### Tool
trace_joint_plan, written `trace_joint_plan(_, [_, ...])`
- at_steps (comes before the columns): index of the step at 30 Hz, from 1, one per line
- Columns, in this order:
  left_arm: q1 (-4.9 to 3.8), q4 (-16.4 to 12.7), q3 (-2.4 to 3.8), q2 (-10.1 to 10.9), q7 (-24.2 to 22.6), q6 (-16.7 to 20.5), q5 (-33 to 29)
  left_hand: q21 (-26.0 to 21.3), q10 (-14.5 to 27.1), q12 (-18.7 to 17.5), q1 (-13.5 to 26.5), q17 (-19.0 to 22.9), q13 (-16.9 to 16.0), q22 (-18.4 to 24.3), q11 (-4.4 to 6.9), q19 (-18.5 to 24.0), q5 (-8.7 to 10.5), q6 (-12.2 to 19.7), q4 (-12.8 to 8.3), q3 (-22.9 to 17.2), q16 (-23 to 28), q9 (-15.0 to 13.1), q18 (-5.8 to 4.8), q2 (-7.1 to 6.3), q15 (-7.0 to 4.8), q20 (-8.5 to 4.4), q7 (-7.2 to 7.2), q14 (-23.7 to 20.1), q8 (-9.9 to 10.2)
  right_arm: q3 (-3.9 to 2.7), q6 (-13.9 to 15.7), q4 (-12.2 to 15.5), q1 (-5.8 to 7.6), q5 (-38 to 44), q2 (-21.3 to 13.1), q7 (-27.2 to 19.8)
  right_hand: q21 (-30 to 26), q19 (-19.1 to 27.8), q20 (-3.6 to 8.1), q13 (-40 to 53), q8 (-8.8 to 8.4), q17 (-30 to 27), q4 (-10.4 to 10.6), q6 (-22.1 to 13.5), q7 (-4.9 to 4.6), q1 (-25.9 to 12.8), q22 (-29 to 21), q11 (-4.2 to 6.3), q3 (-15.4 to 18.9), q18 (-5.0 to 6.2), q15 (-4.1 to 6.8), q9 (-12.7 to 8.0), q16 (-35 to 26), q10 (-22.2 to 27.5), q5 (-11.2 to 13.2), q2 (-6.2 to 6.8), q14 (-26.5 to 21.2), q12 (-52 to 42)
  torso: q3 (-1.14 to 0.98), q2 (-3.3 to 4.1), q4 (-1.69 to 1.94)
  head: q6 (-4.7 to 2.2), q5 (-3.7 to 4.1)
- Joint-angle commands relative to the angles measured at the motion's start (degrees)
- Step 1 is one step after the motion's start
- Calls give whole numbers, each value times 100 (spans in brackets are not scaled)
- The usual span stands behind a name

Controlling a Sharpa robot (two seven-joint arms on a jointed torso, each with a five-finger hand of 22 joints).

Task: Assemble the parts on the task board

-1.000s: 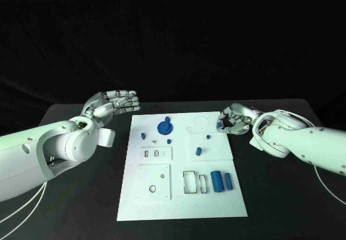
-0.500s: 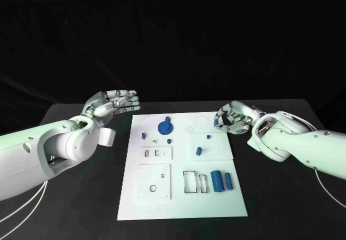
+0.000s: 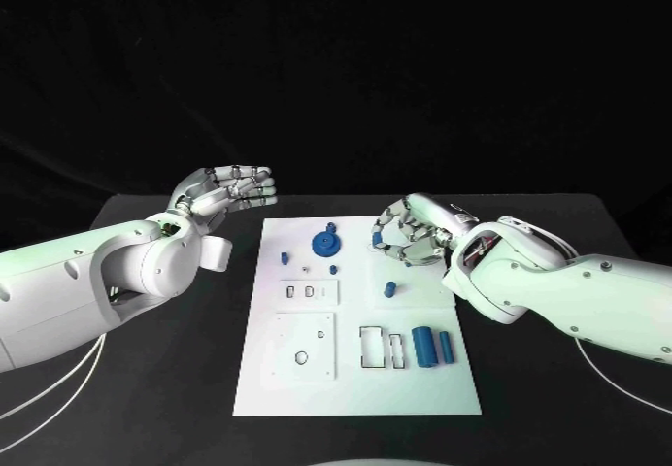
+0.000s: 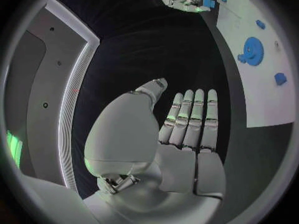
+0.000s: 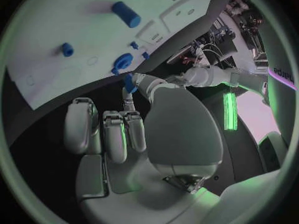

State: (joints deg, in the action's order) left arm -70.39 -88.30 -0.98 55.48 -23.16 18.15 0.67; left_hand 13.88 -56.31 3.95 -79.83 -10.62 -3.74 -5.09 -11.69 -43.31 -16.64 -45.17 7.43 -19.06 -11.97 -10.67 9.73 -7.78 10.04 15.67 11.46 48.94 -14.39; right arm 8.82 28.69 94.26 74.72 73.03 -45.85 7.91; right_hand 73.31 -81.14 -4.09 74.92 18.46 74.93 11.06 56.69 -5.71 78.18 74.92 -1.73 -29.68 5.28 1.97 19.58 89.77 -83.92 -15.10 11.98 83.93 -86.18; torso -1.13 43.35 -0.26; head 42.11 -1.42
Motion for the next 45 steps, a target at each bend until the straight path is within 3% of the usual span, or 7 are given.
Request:
trace_joint_plan(1, [-4, 53, 0, -70, -4, -86, -9, -31, 17, -17, 36, -8, -9, 10, 0, 23, 5, 43, -23, -13, 22, 0, 40, 11, -1, 23, 206, -38, 36, 11, 2, 38, -20, 265, 258, 619, -33, 15, 29, 981, 40, 1507, 1, 33, -9, 2, 170, 36, -38, -86, 43, 68, 23, -229, 1, -57, 607, 18, 30, -61, 12, 71, -146])
trace_joint_plan(7, [-3, 131, -10, -162, 16, -79, 23, -31, 14, -15, 34, -9, -10, 11, 1, 23, 1, 40, -25, -17, 22, -1, 40, 17, -2, 23, 205, -36, 34, 35, -122, -48, -148, 281, 761, 913, -71, 34, 31, 973, 44, 1507, -13, 34, -4, -4, 143, 41, -57, -76, 44, 78, 23, -223, -9, -75, 607, 25, 49, -98, -1, 150, -273])
trace_joint_plan(13, [-3, 158, -13, -249, 21, -107, 52, -31, 11, -13, 34, -11, -11, 11, 2, 23, -3, 37, -27, -22, 21, -3, 40, 23, -3, 23, 203, -33, 31, 41, -305, -113, -324, 842, 1077, 1130, -72, 32, 33, 981, 45, 1507, -24, 27, -5, -31, 145, 43, -63, -77, 45, 88, 23, -229, -26, -73, 607, 21, 56, -98, 19, 200, -313])
trace_joint_plan(18, [-3, 118, -15, -271, 27, -123, 59, -31, 11, -13, 34, -11, -11, 11, 2, 23, -3, 37, -27, -22, 21, -3, 40, 23, -3, 23, 203, -33, 31, 42, -415, -204, -426, 1083, 1244, 1215, -91, 38, 34, 961, 48, 1507, -31, 24, -4, -89, 134, 43, -52, -73, 45, 104, 23, -215, 4, -47, 607, 37, 47, -96, -23, 243, -387])
trace_joint_plan(24, [-3, 68, -16, -289, 38, -150, 66, -31, 11, -13, 34, -11, -11, 11, 2, 23, -3, 37, -27, -22, 21, -3, 40, 23, -3, 23, 203, -33, 31, 42, -460, -273, -565, 1221, 1378, 1381, -84, 30, 35, 970, 43, 1507, -37, 10, -5, -132, 144, 43, -45, -76, 45, 114, 23, -222, 31, -26, 607, 32, 43, -85, -4, 282, -398])
trace_joint_plan(28, [-3, 56, -16, -289, 42, -159, 68, -31, 11, -13, 34, -11, -11, 11, 2, 23, -3, 37, -27, -22, 21, -3, 40, 23, -3, 23, 203, -33, 31, 42, -461, -312, -634, 1238, 1445, 1471, -91, 32, 35, 968, 43, 1507, -39, 9, -4, -158, 140, 43, -39, -74, 45, 119, 23, -221, 34, -11, 607, 34, 38, -87, -13, 302, -424])
trace_joint_plan(45, [-3, 21, -16, -254, 25, -186, 70, -30, 6, -11, 39, -16, -12, 14, 4, 24, -11, 33, -30, -32, 22, -5, 41, 35, -4, 22, 202, -30, 28, 42, -502, -599, -775, 1250, 1655, 1436, -103, 32, 36, 961, 35, 1507, -51, -5, -5, -222, 136, 43, -22, -73, 46, 132, 23, -216, 21, 46, 607, 42, 39, -85, -7, 340, -445])
